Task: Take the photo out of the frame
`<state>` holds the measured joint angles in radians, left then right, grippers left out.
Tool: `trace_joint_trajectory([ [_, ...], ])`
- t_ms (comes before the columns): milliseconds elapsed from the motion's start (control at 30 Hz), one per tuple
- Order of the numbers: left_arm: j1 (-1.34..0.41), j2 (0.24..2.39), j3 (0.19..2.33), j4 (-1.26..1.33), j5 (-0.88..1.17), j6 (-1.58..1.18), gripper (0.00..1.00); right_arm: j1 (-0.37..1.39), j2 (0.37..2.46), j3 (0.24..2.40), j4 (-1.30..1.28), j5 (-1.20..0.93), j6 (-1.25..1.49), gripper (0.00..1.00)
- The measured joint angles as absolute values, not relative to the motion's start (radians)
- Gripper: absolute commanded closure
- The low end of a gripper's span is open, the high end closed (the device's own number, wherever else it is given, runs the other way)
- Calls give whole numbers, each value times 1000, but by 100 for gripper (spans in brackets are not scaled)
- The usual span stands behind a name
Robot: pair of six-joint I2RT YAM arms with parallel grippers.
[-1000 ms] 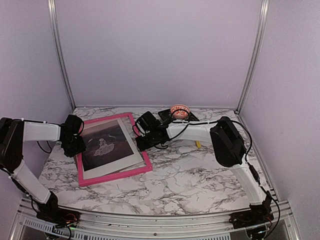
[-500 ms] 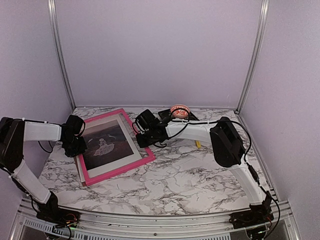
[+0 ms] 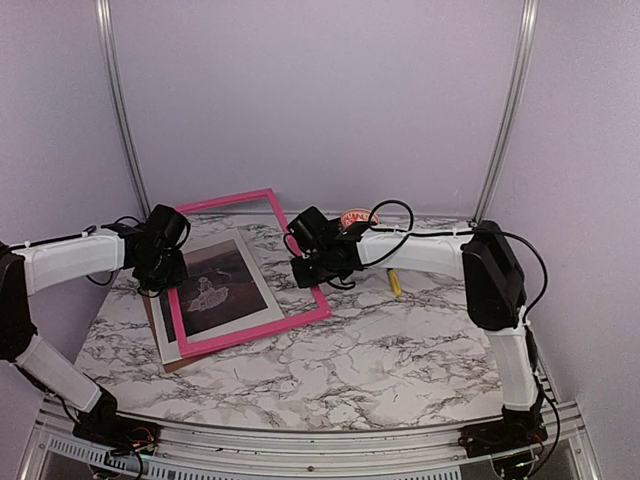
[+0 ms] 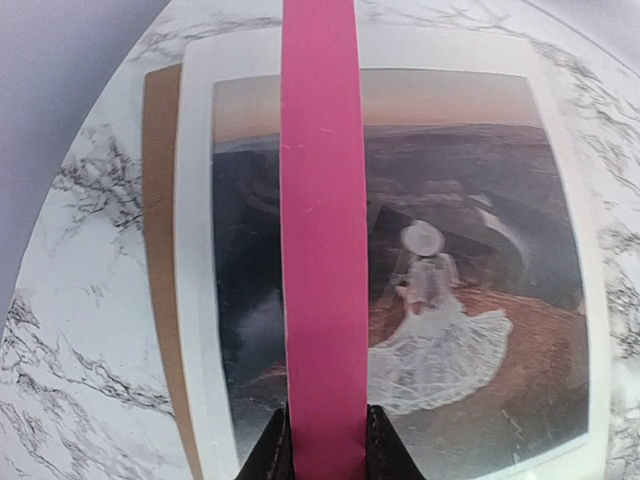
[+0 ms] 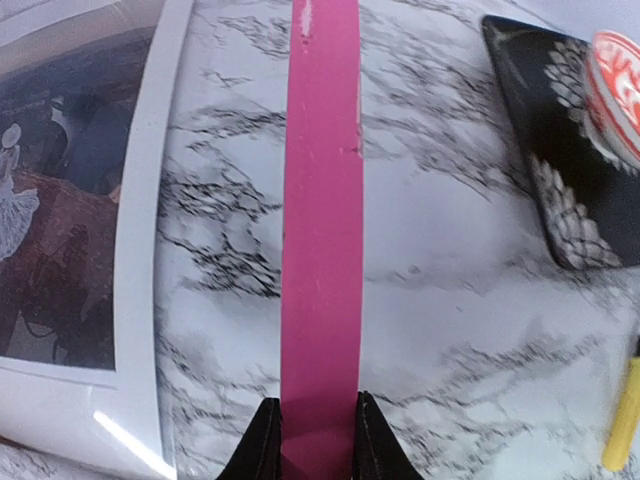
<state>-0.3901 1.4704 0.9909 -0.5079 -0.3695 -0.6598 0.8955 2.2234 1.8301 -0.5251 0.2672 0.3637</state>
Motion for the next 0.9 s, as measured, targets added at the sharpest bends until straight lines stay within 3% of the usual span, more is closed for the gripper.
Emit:
trace_joint_trajectory([
  [333, -733, 1736, 1337, -555, -369, -693, 96, 879, 1611, 1155, -568, 457, 593, 88],
  [600, -937, 2049, 1636, -567, -330, -695, 99, 881, 1225, 769, -763, 498, 793, 63],
  [900, -1021, 2315, 1948, -596, -278, -686, 100, 888, 959, 637, -953, 492, 878, 32],
])
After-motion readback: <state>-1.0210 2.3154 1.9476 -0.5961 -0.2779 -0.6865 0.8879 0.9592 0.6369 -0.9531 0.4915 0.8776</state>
